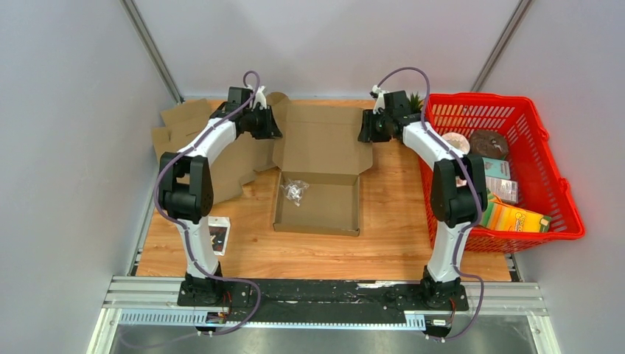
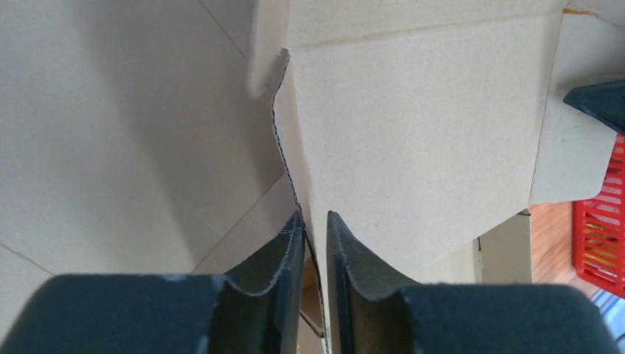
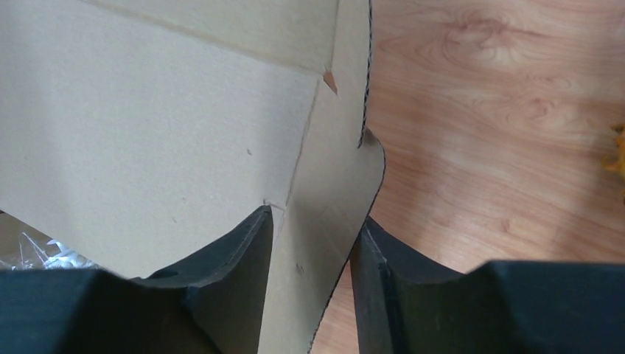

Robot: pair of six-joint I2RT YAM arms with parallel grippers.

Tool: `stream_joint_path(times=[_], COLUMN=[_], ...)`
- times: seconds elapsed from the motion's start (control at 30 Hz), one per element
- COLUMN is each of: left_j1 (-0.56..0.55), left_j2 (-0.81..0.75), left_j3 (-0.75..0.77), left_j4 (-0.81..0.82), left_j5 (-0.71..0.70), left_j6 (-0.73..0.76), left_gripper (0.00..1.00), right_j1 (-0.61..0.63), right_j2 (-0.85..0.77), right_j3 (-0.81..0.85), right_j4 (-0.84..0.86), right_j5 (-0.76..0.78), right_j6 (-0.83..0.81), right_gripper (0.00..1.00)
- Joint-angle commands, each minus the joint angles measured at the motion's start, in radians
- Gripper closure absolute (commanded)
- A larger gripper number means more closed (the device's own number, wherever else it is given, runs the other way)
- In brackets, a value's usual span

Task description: Fold the paper box

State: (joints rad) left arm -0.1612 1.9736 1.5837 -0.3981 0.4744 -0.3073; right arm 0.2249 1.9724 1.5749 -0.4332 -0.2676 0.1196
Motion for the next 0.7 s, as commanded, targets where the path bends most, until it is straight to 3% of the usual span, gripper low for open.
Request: stream_joint_path(times=[0.0, 0.07, 0.1, 0.2, 0.3, 0.4, 0.53, 0.67], left_j1=[-0.023, -0.040, -0.047, -0.096, -0.148, -0.196, -0.236, -0.299], left_j2=[-0.090, -0.111, -0.122, -0.176, -0.238, -0.329, -0.435, -0.521], left_j3=[-0.010, -0.017, -0.028, -0.057, -0.099, -0.201, -0.352, -0.499], left_j4=[0.012, 0.004, 0.005, 0.005, 0.028, 0.111, 0.237, 0.341], left_j5=[-0.051, -0.080, -0.094, -0.216, -0.338, -0.497, -0.595, -0.706], left_j6=[0.043, 0.046, 0.048, 0.076, 0.088, 0.068, 0.022, -0.009], left_gripper=[0.80, 0.84, 0.87, 0.98, 1.00, 1.00, 1.00, 1.00], right_j1=[0.028, 0.050, 0.060, 0.106, 0.152, 0.211, 0.293, 0.369], right_j2=[-0.110, -0.138, -0.150, -0.199, -0.254, -0.316, -0.385, -0.448], right_j3=[-0.036, -0.035, -0.038, -0.055, -0.075, -0.125, -0.248, -0.420], right_j4=[0.074, 0.067, 0.065, 0.067, 0.073, 0.096, 0.178, 0.380], right_j5=[0.044, 0.076, 0.099, 0.188, 0.263, 0.408, 0.681, 0.887], right_j6=[0.034, 0.037, 0.040, 0.038, 0.038, 0.041, 0.074, 0.109], right_gripper=[0.58, 0.64, 0.72, 0.85, 0.94, 0.95, 0.97, 1.00])
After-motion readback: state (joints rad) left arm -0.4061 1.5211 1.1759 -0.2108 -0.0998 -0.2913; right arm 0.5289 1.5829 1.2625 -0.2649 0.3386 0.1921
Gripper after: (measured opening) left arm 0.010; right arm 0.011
